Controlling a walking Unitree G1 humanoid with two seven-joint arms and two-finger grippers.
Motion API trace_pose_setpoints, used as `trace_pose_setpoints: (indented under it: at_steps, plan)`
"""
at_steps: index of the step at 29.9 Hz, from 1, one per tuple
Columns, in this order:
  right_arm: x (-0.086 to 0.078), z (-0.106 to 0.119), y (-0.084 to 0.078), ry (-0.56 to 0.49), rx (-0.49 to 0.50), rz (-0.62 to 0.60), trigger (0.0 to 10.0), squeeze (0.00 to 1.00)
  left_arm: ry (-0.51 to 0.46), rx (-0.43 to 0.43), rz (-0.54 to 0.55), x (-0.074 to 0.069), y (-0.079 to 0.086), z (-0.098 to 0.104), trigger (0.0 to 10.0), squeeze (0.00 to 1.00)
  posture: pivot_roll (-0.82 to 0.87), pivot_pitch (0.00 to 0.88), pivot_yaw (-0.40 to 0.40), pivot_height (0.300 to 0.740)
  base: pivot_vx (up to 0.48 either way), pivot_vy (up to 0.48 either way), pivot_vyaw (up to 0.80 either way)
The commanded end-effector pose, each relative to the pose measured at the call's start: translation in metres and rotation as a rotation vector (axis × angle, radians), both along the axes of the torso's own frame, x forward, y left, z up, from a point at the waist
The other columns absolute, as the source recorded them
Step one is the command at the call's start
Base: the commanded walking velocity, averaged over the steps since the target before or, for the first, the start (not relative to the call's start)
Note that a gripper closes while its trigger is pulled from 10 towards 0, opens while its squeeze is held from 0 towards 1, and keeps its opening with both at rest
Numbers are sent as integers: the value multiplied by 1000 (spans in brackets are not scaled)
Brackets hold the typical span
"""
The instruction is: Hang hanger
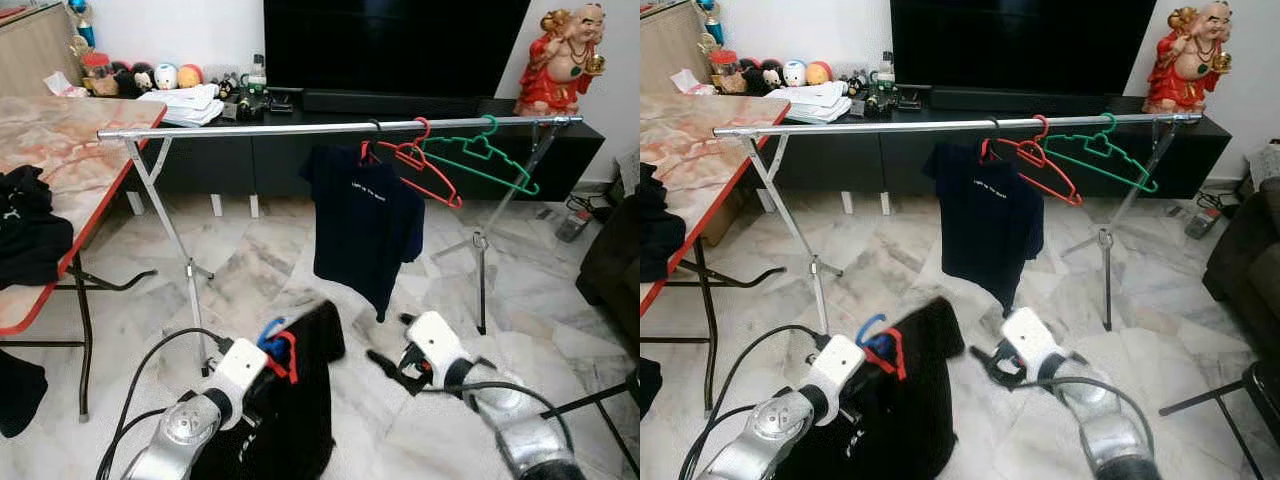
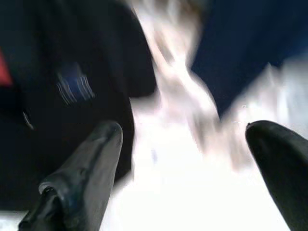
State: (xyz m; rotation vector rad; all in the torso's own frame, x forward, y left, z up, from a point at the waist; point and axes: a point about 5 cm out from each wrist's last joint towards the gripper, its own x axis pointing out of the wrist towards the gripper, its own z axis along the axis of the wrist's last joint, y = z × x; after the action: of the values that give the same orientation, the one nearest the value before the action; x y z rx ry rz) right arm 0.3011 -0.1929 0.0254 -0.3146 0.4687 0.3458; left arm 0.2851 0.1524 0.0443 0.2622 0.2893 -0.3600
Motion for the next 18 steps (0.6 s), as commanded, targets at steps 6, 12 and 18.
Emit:
trace_pose_setpoints:
  at_steps: [6,12,18]
  plan:
    - [-73,-80,-7,326,124,-459,10000,0,19,-78,196,-9,22,-10,10000,0,57,17,25,740,0,0,0]
    - [-104,-102,-2,424,94,-608,10000,0,25,-86,262,-15,36,-13,10000,0,44,4,38,740,51,0,0]
    - [-120,-110,-1,458,91,-618,10000,0,11,-103,285,-15,32,-11,10000,0,41,0,42,740,368,0,0]
